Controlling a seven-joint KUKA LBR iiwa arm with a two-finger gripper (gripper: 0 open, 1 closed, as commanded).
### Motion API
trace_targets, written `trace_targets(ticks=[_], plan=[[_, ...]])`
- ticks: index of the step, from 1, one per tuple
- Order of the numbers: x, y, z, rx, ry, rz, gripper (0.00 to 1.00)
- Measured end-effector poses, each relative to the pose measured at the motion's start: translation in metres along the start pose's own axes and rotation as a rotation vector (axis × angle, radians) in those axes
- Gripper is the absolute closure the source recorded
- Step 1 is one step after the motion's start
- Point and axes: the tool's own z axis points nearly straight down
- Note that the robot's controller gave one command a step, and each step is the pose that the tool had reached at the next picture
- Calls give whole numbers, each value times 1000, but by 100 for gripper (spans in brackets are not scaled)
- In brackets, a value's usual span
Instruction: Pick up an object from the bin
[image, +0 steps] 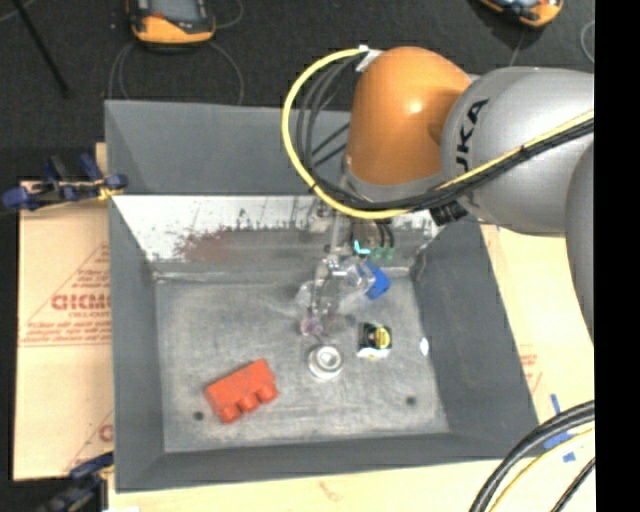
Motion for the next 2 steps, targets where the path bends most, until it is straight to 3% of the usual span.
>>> trace_targets(ticks=[1,2], plan=[[35,-61,120,4,-11,-163,0],[0,-54,132,3,-22,-201,0]])
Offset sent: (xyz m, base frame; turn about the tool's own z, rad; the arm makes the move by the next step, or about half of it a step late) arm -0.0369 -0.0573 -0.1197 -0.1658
